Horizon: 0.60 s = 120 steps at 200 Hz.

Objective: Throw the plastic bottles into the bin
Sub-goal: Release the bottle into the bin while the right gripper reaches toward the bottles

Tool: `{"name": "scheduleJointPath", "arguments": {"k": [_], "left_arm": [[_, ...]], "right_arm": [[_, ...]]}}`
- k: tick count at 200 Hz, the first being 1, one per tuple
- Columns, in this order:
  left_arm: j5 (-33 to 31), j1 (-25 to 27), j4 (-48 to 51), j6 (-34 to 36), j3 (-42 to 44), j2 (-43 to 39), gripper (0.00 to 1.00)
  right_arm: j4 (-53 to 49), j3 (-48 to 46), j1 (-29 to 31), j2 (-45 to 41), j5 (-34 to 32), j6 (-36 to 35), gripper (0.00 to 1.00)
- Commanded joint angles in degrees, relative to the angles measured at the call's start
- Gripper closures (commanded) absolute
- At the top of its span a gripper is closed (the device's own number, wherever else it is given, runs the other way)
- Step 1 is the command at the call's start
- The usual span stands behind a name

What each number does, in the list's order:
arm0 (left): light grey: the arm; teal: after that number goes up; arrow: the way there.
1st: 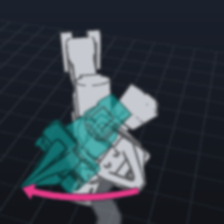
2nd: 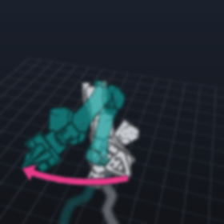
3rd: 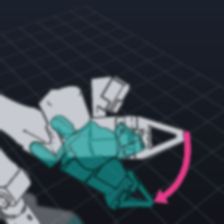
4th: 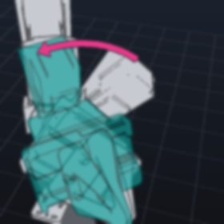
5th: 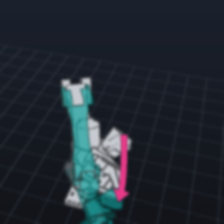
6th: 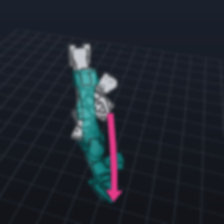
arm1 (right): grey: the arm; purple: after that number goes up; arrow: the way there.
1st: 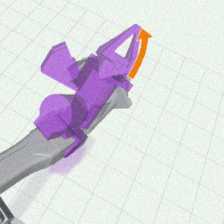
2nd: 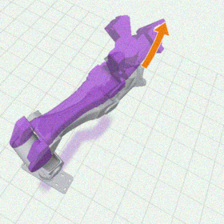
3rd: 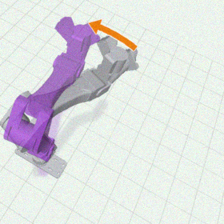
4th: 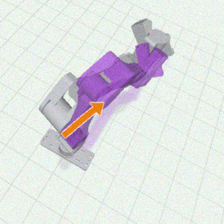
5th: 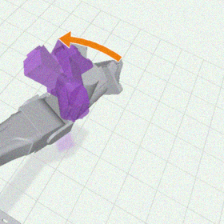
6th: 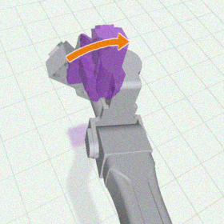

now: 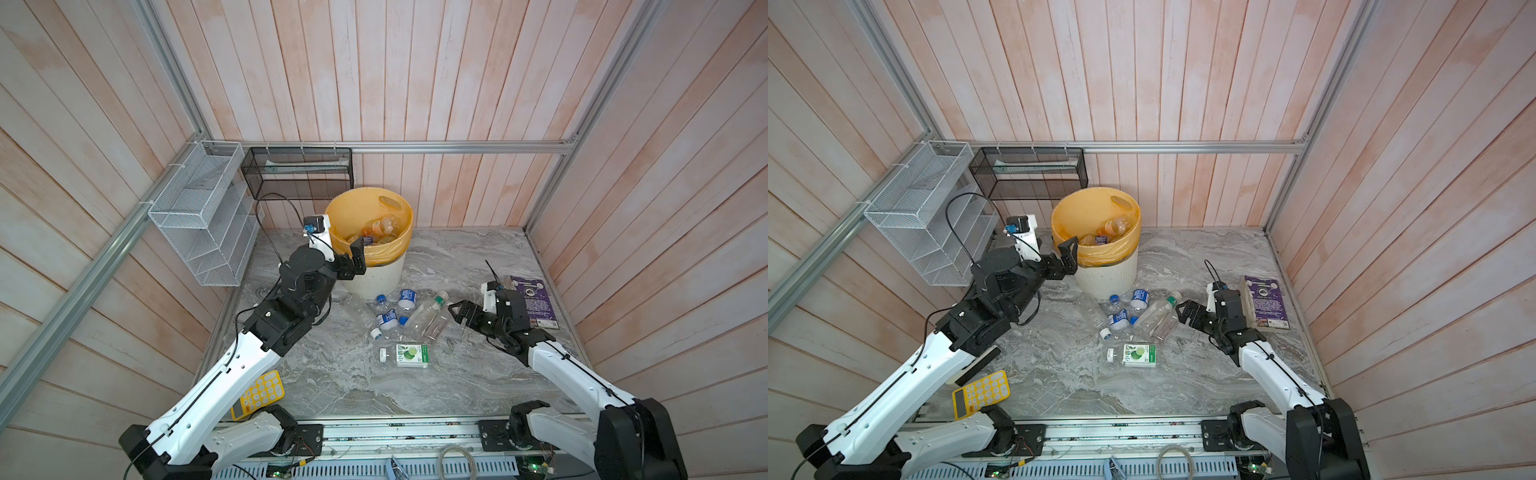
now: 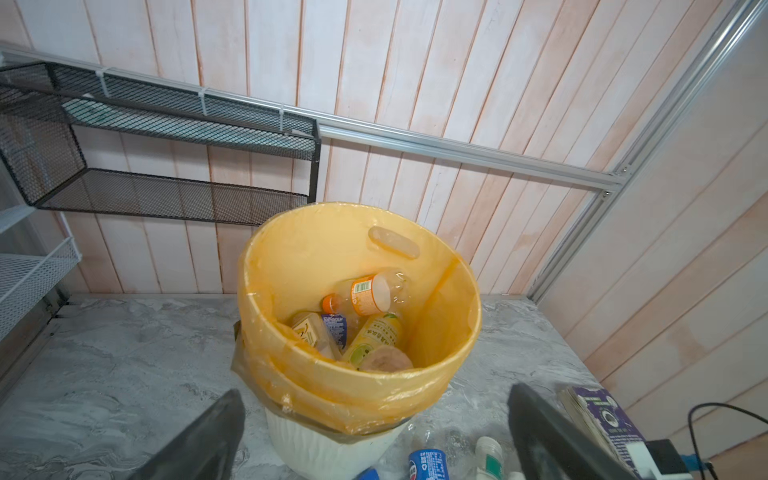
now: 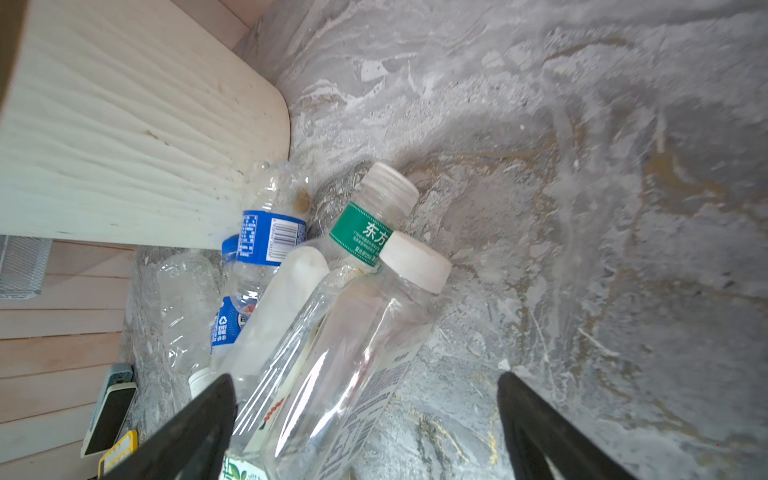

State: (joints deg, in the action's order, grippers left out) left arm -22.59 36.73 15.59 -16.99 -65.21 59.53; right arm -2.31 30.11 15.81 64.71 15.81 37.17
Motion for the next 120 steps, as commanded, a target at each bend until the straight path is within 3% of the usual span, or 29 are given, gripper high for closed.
{"name": "scheduleJointPath", "arguments": {"k": [1, 60, 120], "left_arm": [[-3.67, 0.31, 0.98, -4.23, 5.35, -4.14, 0.00], [-4.13, 0.26, 6.37, -12.68, 14.63, -9.49, 0.00], [-3.91, 0.27, 6.47, -14.19, 16.25, -9.81, 0.00]], "right_arm": [[0.02, 1.11, 2.72, 1.57, -3.93, 2.61, 0.02], [1.22, 1.91, 6.98, 5.47, -5.08, 3.10, 0.05], [-0.97, 2.94, 7.59, 9.48, -8.68, 2.13, 0.13]]}}
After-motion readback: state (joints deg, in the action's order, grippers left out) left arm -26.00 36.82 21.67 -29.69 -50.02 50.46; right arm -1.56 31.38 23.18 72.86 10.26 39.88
